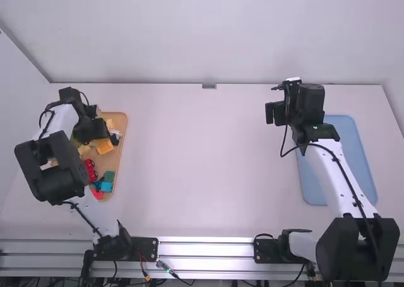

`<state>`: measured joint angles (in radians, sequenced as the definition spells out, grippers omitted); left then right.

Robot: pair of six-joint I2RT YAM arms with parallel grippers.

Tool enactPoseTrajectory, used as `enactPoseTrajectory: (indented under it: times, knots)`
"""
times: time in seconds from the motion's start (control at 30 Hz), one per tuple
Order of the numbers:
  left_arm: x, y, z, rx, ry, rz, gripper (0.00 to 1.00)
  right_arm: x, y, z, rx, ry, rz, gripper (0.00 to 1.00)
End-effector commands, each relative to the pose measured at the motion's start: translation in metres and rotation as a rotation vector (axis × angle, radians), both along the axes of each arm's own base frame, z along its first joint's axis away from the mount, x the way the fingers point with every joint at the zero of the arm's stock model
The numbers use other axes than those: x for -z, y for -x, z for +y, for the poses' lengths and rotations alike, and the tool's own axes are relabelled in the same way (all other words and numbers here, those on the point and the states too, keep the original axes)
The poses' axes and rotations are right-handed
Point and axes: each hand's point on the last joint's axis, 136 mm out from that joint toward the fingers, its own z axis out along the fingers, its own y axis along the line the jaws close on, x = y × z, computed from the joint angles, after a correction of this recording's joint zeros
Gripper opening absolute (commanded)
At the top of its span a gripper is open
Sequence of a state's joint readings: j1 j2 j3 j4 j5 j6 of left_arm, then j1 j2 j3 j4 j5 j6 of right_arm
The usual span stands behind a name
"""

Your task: Assemble lego blocks to make yellow taxi

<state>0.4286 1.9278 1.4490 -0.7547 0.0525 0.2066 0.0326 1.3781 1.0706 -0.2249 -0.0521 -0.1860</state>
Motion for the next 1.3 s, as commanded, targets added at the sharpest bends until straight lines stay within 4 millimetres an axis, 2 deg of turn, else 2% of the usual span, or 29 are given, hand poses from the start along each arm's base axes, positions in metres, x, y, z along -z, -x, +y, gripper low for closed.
enactPoseTrajectory:
  times: [0.0, 0.07, 0.1, 0.17, 0.23, 0.3, 0.33, 0.4, 0.43, 0.47, 0.53, 0.63, 0.67, 0.73, 0.87, 0.97, 1.07, 1.27]
  knots:
    - [-0.018, -0.023, -0.054, 0.198, -0.003, -0.053, 0.02, -0.013, -0.007, 0.001, 0.003, -0.012, -0.029, 0.99]
    - [-0.019, -0.034, -0.089, 0.345, -0.079, -0.051, 0.02, -0.013, -0.007, 0.001, 0.012, -0.023, -0.028, 0.99]
    - [-0.019, -0.035, -0.095, 0.369, -0.096, -0.047, 0.02, -0.013, -0.007, 0.001, 0.012, -0.025, -0.028, 0.99]
    - [-0.014, -0.036, -0.151, 0.611, -0.181, -0.018, 0.02, -0.013, -0.006, 0.001, 0.016, -0.028, -0.024, 0.99]
    - [-0.010, -0.030, -0.193, 0.808, -0.197, -0.007, 0.02, -0.012, -0.006, 0.001, 0.016, -0.029, -0.023, 0.99]
    - [-0.006, -0.013, -0.251, 1.096, -0.176, 0.002, 0.02, -0.013, -0.006, 0.001, 0.016, -0.029, -0.024, 0.99]
    - [-0.005, -0.010, -0.259, 1.134, -0.172, 0.003, 0.02, -0.013, -0.006, 0.001, 0.016, -0.029, -0.024, 0.99]
    - [-0.003, 0.023, -0.314, 1.447, -0.132, 0.023, 0.02, -0.012, -0.006, 0.001, 0.016, -0.028, -0.022, 0.99]
    - [-0.002, 0.025, -0.317, 1.462, -0.130, 0.024, 0.02, -0.012, -0.006, 0.001, 0.016, -0.028, -0.021, 0.99]
    - [-0.001, 0.043, -0.336, 1.602, -0.118, 0.044, 0.02, -0.011, -0.005, 0.001, 0.014, -0.028, -0.016, 0.99]
    - [0.000, 0.066, -0.353, 1.751, -0.099, 0.077, 0.02, -0.009, -0.004, 0.001, 0.016, -0.028, -0.006, 0.99]
    - [0.004, 0.087, -0.377, 1.902, -0.060, 0.057, 0.02, -0.007, -0.002, 0.001, 0.017, -0.028, 0.003, 0.99]
    - [0.010, 0.089, -0.388, 1.945, -0.056, 0.014, 0.02, -0.007, -0.002, 0.001, 0.016, -0.027, 0.004, 0.99]
    - [0.019, 0.088, -0.399, 1.964, -0.057, -0.042, 0.02, -0.007, -0.002, 0.001, 0.016, -0.028, 0.003, 0.99]
    - [0.043, 0.089, -0.405, 1.978, -0.087, -0.103, 0.01, -0.007, -0.002, 0.001, 0.016, -0.028, 0.003, 0.99]
    - [0.051, 0.090, -0.402, 1.979, -0.108, -0.102, 0.01, -0.007, -0.003, 0.000, 0.017, -0.027, 0.002, 0.99]
    - [0.050, 0.090, -0.401, 1.976, -0.099, -0.105, 0.01, -0.008, -0.003, 0.000, 0.017, -0.027, 0.001, 0.99]
    - [0.044, 0.106, -0.421, 2.050, 0.052, -0.185, 0.01, -0.007, -0.003, 0.001, 0.016, -0.027, 0.002, 0.99]
